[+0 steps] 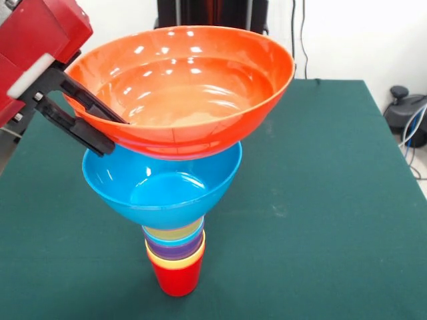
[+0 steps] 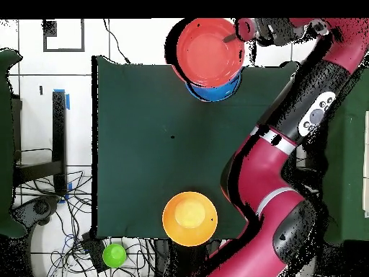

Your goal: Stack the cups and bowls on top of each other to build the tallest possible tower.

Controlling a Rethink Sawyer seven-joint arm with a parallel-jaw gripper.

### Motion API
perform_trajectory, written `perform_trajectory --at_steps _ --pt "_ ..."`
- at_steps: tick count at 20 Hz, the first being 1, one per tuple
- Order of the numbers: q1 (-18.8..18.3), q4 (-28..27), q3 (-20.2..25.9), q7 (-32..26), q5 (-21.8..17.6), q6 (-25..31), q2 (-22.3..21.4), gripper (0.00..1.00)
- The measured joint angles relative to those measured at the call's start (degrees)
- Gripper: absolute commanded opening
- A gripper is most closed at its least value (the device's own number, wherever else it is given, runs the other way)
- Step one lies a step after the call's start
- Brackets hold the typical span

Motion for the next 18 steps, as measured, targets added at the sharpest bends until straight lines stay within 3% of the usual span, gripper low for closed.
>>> perform_trajectory --at_steps 18 --pt "-0.9 0.0 1.7 0.0 -2.7 0.0 0.3 0.0"
